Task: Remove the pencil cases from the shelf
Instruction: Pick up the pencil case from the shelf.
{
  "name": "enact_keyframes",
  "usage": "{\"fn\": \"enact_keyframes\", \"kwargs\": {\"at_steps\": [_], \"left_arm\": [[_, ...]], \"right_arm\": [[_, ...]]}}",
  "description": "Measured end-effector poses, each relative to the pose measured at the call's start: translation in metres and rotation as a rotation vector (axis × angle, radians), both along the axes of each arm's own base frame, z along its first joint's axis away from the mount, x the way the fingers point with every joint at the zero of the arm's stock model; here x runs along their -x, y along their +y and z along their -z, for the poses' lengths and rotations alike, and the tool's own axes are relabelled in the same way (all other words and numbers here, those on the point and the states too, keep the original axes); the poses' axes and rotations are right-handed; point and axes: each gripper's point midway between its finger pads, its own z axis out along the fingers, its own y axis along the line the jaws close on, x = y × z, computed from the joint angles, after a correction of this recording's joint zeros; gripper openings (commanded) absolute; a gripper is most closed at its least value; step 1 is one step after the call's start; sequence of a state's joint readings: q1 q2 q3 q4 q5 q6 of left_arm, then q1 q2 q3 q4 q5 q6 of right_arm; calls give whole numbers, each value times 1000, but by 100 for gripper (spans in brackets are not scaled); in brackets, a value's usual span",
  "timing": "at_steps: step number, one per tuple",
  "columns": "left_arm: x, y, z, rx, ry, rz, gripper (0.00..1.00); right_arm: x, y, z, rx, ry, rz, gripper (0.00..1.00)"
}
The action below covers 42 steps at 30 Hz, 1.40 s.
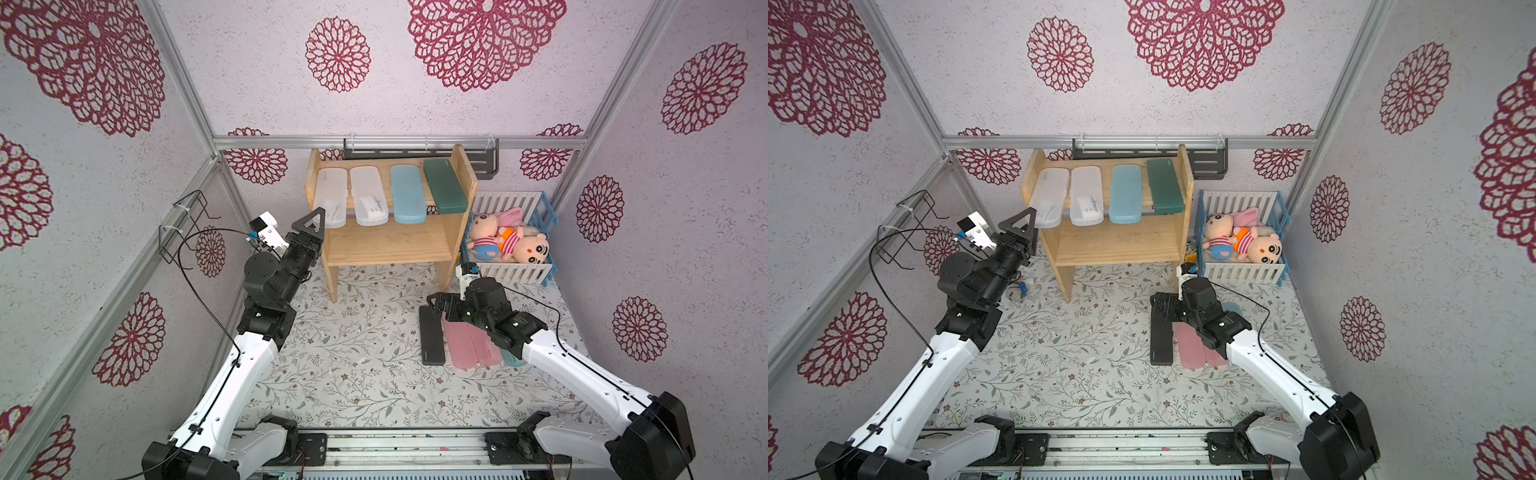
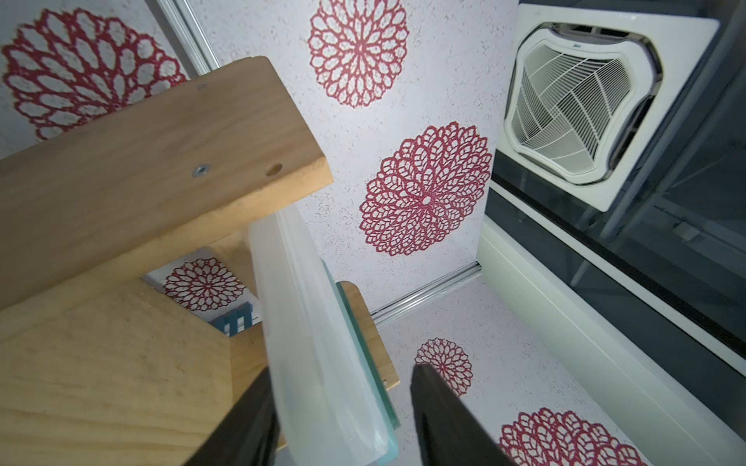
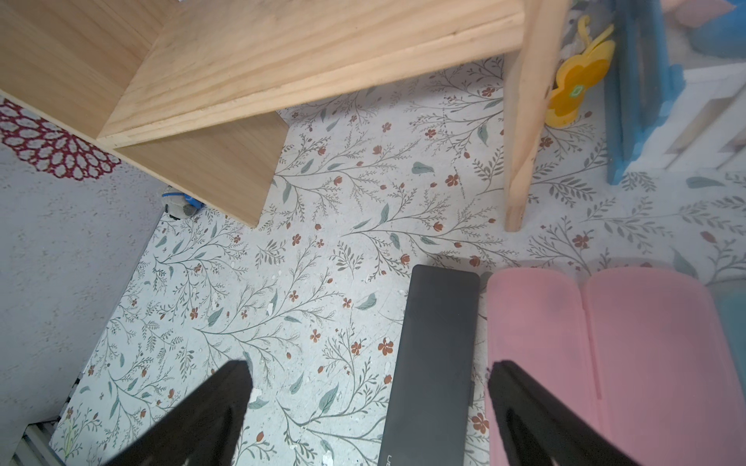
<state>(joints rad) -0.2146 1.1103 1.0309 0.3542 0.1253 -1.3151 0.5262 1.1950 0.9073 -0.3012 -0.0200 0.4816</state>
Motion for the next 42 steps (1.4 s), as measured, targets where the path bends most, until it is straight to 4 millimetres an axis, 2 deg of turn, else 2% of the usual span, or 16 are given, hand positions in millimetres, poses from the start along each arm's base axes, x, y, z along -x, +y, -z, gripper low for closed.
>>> {"fn": "enact_keyframes", "kwargs": {"at_steps": [2, 5, 8, 11, 20, 25, 27, 31, 33, 36, 42], "left_arm": [[-1, 0, 1, 0, 3, 1, 31], [-2, 0, 2, -1, 5, 2, 18], [-3, -1, 4, -2, 10, 4, 12], [-3, -1, 4, -2, 11, 6, 0], [-3, 0, 5, -14, 7, 0, 0], [8, 3, 5, -57, -54, -21, 0], [17, 2, -3, -87, -114, -23, 0], [47, -1, -26, -149, -298, -9, 0], [74, -4, -32, -195, -410, 3, 0], [111, -6, -24, -268, -513, 4, 0], [162, 1, 8, -408, -582, -45, 0]], "right_arm": [[0, 0, 0, -1, 0, -2, 99], [0, 0, 0, -2, 1, -2, 99], [1, 0, -1, -3, -1, -2, 99], [1, 0, -3, -6, -7, -2, 99], [1, -2, -5, -5, -11, 4, 99], [2, -4, -10, -9, -24, 9, 99], [4, -5, -17, -14, -45, 15, 99], [17, 0, -42, -11, -132, 24, 99], [33, 11, -62, -37, -193, -8, 99], [55, 24, -98, -114, -285, -59, 99], [95, 47, -167, -362, -421, -155, 99]]}}
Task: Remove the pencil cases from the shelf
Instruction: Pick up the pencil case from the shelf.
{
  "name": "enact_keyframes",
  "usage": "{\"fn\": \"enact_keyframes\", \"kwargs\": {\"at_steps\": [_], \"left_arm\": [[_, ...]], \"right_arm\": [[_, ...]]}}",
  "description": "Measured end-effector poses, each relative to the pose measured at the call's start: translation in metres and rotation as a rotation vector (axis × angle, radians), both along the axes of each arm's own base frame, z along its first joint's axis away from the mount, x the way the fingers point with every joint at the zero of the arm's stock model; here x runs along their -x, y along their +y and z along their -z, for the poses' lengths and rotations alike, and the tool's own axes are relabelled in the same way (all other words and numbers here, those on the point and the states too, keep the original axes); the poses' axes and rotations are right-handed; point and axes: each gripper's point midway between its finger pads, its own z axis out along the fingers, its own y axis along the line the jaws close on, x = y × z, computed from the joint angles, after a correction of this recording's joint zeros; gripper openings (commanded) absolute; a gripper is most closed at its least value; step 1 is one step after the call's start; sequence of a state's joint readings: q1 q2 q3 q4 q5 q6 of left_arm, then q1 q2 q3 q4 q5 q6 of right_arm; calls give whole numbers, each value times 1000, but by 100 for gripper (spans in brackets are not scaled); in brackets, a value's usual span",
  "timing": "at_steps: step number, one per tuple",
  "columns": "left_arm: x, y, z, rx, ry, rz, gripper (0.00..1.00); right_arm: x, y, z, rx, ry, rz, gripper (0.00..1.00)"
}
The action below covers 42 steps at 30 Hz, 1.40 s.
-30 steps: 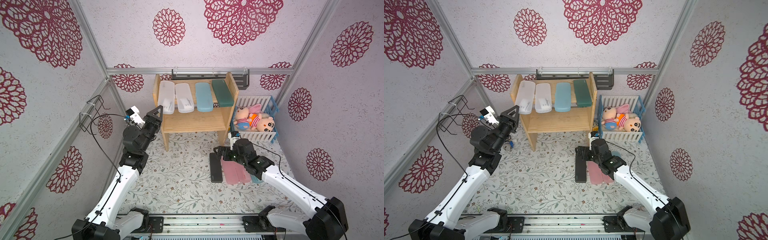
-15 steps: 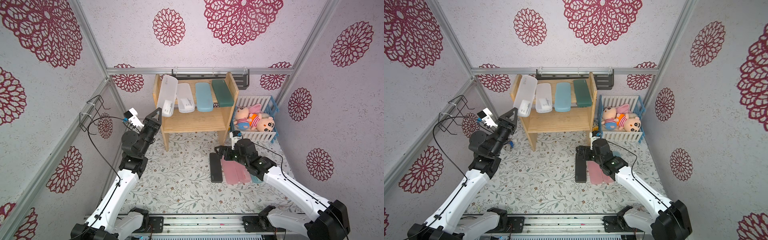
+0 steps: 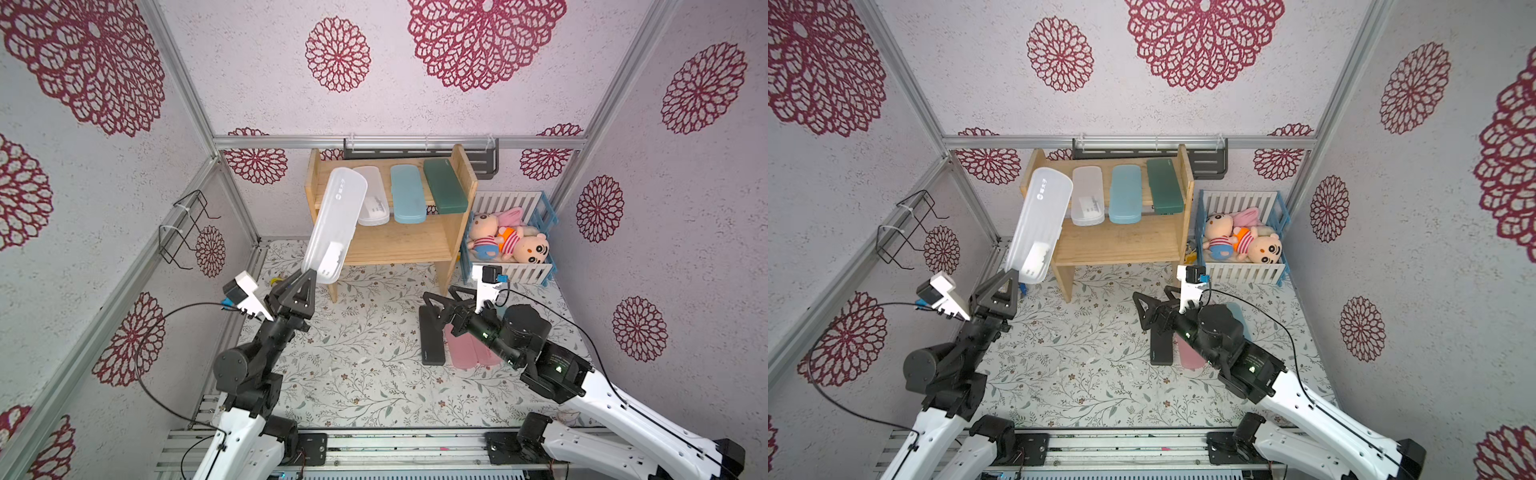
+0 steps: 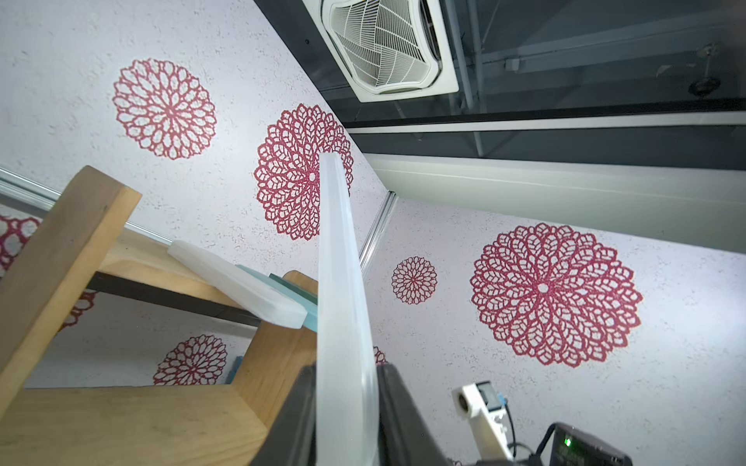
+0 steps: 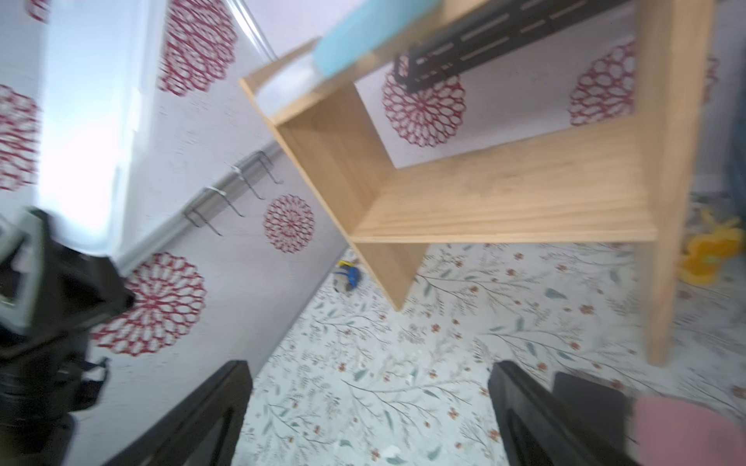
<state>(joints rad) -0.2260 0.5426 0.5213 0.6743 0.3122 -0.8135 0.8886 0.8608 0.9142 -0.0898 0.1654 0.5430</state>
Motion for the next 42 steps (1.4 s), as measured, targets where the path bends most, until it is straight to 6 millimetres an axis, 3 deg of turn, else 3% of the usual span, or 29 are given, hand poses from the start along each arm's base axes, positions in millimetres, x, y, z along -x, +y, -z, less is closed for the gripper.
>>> {"fn": "enact_keyframes", "kwargs": {"at_steps": [6, 12, 16, 23, 29, 35, 42], "left_arm": [[36, 3, 7, -109, -76, -60, 0], [48, 5, 16, -193, -75, -108, 0], [56, 13, 19, -203, -74, -157, 0], [54, 17, 26, -241, -32, -196, 0], [58, 18, 28, -265, -26, -209, 0], [60, 19, 35, -305, -8, -225, 0], [62, 19, 39, -350, 6, -240, 0]], "right_arm": [[17, 52, -37, -209, -33, -172, 99], [18, 133, -45, -263, -8, -319, 99], [20, 167, -65, -299, -20, -367, 99], [10, 195, -99, -361, -25, -374, 99], [-3, 222, -91, -341, 32, -376, 99], [-12, 237, -88, -296, 74, -363, 98], [-13, 242, -99, -300, 105, -344, 80]]}}
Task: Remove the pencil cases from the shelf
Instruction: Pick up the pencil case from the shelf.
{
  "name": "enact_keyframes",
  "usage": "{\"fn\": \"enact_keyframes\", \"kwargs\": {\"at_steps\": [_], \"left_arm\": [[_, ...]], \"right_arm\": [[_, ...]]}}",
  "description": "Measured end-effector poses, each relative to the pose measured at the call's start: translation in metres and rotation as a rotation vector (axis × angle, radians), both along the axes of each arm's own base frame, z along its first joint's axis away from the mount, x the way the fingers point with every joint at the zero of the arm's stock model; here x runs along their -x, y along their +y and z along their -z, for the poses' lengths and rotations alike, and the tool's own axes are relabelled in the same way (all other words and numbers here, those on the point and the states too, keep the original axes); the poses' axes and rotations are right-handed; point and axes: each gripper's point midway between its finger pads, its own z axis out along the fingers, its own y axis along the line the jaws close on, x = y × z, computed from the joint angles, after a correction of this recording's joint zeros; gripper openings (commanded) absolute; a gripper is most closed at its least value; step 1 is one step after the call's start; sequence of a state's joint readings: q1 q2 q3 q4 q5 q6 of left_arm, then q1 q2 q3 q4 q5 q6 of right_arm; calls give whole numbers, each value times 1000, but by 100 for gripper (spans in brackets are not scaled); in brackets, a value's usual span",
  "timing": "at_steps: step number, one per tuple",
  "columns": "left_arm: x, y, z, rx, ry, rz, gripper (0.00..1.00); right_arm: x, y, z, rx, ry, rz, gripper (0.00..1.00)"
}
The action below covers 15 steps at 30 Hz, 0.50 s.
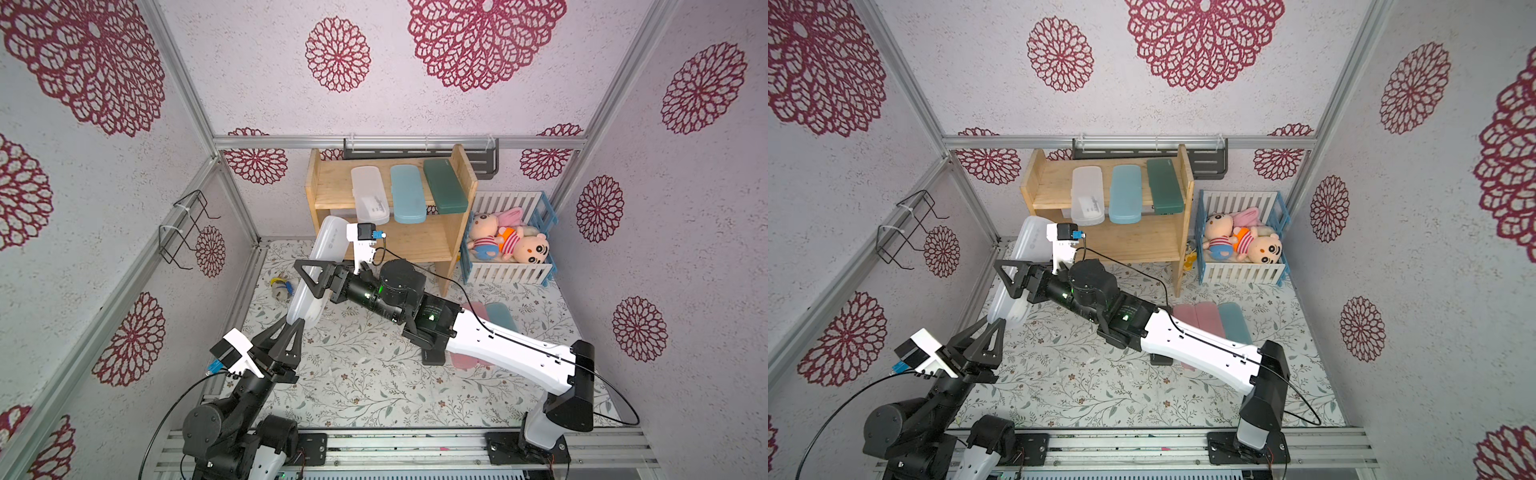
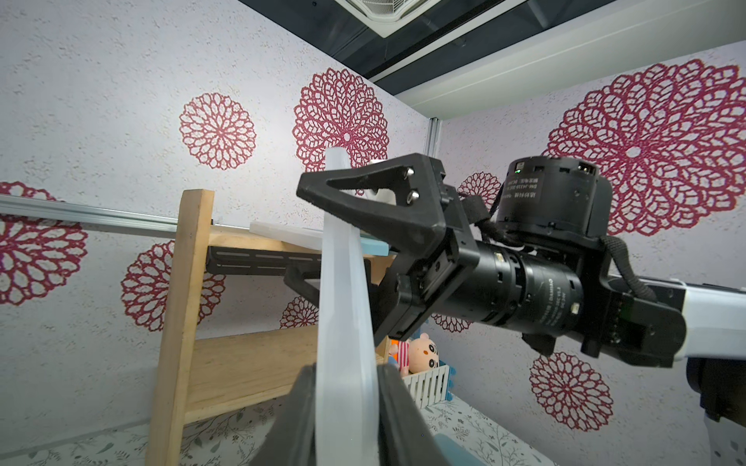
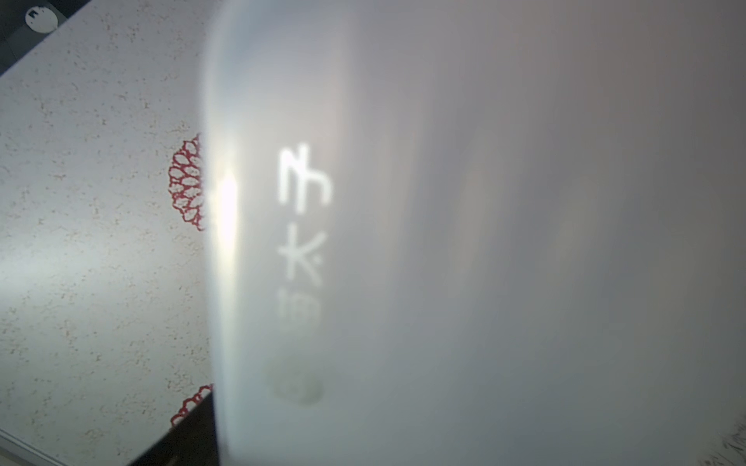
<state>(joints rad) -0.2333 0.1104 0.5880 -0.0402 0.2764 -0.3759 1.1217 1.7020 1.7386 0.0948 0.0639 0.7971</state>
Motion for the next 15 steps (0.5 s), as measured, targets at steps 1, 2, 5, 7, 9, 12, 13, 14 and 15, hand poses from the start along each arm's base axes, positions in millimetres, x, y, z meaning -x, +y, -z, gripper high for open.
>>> {"fn": "enact_keyframes", "kwargs": {"at_steps": [1, 2, 5, 7, 9, 12, 13, 14, 15], "left_arm": [[-1, -1, 2, -8, 7, 0, 2], [-1, -1, 4, -12, 12, -1, 8], [-1, 0, 6, -16, 17, -8, 26], [0, 1, 4, -14, 8, -14, 44], [0, 3, 3, -8, 5, -23, 77], [0, 7, 3, 1, 7, -42, 90], [0, 9, 3, 6, 7, -52, 90], [1, 11, 3, 13, 5, -66, 91], [1, 15, 3, 21, 6, -82, 91]], "right_arm": [[1, 0, -2, -3, 0, 1, 78], [1, 0, -1, 0, 1, 5, 75], [-2, 0, 8, 38, 9, 24, 64], [-6, -1, 18, 75, 12, 43, 58], [-9, -1, 30, 112, 20, 54, 58], [-15, -2, 53, 173, 29, 69, 58], [-17, -4, 65, 203, 38, 75, 59], [-20, -7, 82, 247, 52, 79, 59], [-24, -12, 99, 293, 66, 84, 59]]}}
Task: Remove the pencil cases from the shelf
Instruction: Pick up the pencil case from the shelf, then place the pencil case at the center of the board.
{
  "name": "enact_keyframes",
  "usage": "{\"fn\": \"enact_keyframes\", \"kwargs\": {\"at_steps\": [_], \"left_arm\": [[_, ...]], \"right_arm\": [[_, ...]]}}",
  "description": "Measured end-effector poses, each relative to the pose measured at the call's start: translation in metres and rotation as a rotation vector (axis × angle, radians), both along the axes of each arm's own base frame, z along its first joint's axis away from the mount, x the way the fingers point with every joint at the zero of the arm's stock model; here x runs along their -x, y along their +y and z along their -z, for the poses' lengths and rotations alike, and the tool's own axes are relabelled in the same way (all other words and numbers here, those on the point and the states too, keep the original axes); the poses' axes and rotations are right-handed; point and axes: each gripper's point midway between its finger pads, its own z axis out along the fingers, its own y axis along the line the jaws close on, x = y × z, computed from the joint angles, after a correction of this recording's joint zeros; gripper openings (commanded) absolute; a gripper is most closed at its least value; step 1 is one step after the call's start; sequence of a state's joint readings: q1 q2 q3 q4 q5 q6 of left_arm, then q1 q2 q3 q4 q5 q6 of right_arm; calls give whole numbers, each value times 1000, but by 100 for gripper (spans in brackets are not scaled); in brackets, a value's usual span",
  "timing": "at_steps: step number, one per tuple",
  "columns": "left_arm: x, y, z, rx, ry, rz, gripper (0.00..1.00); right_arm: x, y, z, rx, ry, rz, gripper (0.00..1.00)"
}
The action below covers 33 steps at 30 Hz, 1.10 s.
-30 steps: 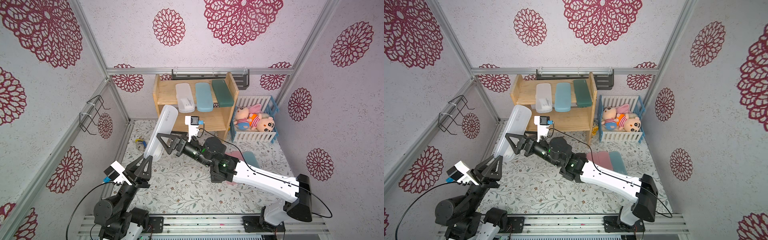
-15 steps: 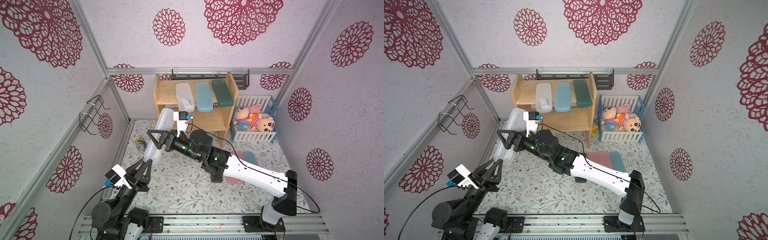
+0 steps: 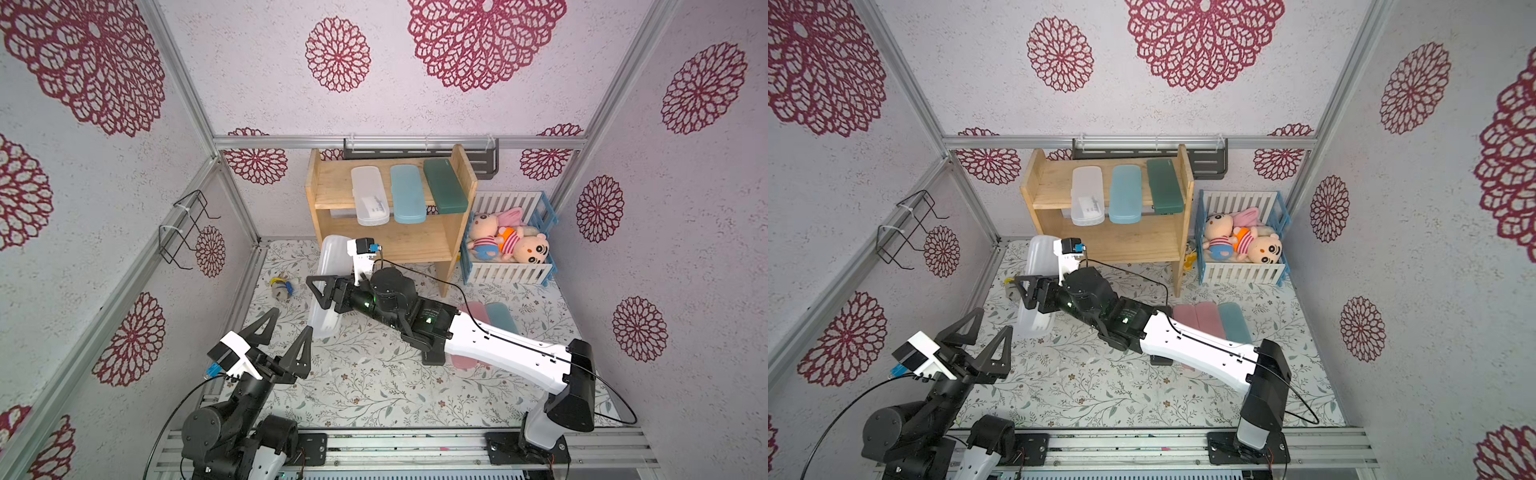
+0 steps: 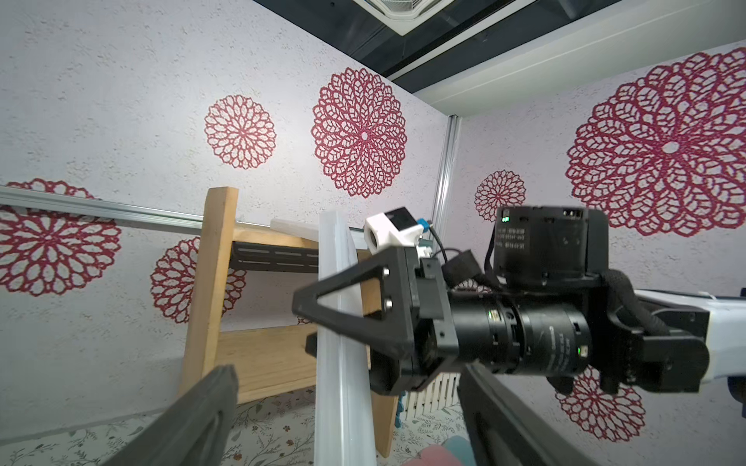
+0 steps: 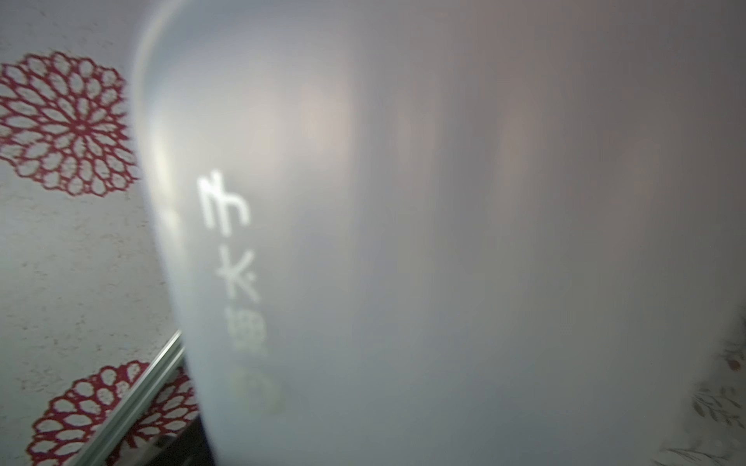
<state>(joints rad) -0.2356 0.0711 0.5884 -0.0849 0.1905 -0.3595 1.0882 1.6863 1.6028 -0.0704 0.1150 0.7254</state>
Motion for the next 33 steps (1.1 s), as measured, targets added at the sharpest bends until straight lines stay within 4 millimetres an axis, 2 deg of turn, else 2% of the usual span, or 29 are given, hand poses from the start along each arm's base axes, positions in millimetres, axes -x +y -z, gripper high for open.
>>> {"fn": "enact_keyframes", "kwargs": {"at_steps": [3, 5, 8, 11, 16, 21, 23, 26, 30, 33], "left_arm": [[0, 11, 0, 31, 7, -51, 92], [-1, 16, 2, 50, 19, -75, 92], [-4, 16, 5, 75, 33, -71, 91], [-14, 13, 19, 99, 63, -55, 91], [-32, 8, 39, 111, 139, -36, 92], [-33, 6, 41, 116, 150, -26, 93], [-33, 5, 41, 118, 147, -22, 93], [-33, 5, 42, 117, 147, -19, 94], [-33, 5, 42, 116, 147, -18, 95], [-33, 5, 42, 115, 147, -18, 95]], "right_arm": [[-17, -23, 64, 155, 70, 34, 59], [-28, -45, 115, 266, 134, 62, 59], [-34, -83, 188, 430, 239, 103, 59], [-40, -108, 228, 538, 305, 129, 59], [-60, -115, 270, 624, 349, 141, 62], [-69, -120, 319, 720, 406, 149, 67], [-70, -120, 333, 744, 426, 149, 69], [-72, -119, 340, 759, 436, 149, 80], [-79, -117, 335, 773, 417, 162, 99], [-85, -116, 328, 775, 396, 176, 99]]}}
